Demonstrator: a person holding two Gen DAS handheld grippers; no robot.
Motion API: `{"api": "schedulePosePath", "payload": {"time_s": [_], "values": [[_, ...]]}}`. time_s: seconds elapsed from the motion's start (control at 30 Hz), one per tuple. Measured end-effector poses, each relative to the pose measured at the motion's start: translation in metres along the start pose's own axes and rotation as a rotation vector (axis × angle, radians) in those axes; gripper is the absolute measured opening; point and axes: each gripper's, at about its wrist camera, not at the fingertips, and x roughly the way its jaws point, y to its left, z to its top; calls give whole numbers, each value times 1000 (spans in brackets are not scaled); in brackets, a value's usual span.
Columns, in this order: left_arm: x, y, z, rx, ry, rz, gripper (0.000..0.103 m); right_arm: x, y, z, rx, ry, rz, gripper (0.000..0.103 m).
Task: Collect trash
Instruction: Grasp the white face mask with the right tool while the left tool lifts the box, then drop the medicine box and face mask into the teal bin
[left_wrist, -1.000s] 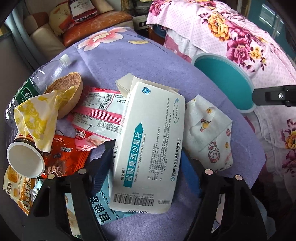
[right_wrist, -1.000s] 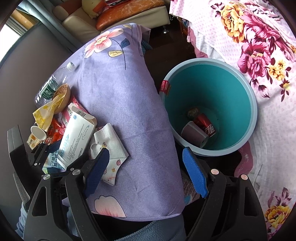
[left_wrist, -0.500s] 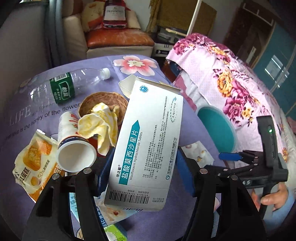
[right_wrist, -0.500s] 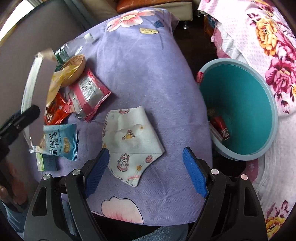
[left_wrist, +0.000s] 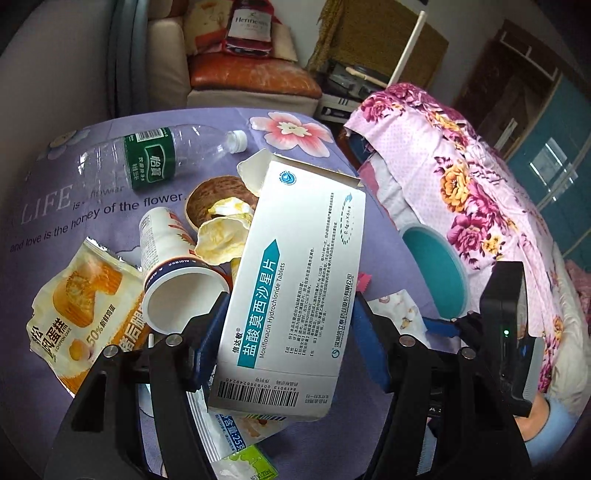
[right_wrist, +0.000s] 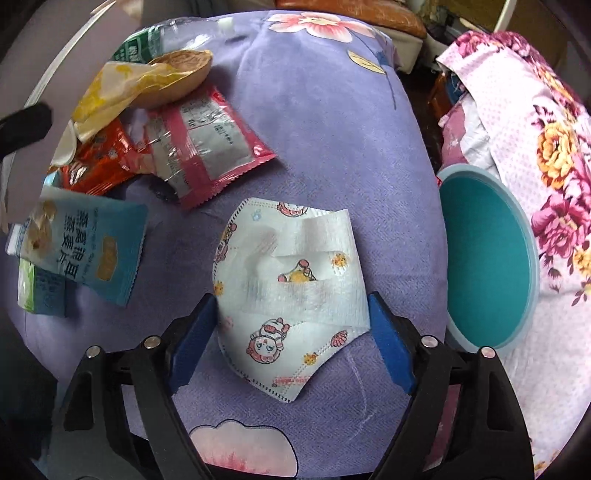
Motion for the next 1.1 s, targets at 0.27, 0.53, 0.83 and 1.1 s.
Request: {"api": "schedulePosePath", "payload": {"time_s": [0.27,0.53,0.83,1.1], "values": [[-5,-6,-3,13,-9,5,66,-20,-13,0,76,-13,120,9],[-7,-45,1,99,-15,-6,66,-64,-47,2,182,-122,175,9],[34,-114,10,198,46,-3,66,-98,-123,-1,314,-212,118,9],[78,-182,19,304,110,-23,66,-108,-187,-23,403,-245,94,9]]}}
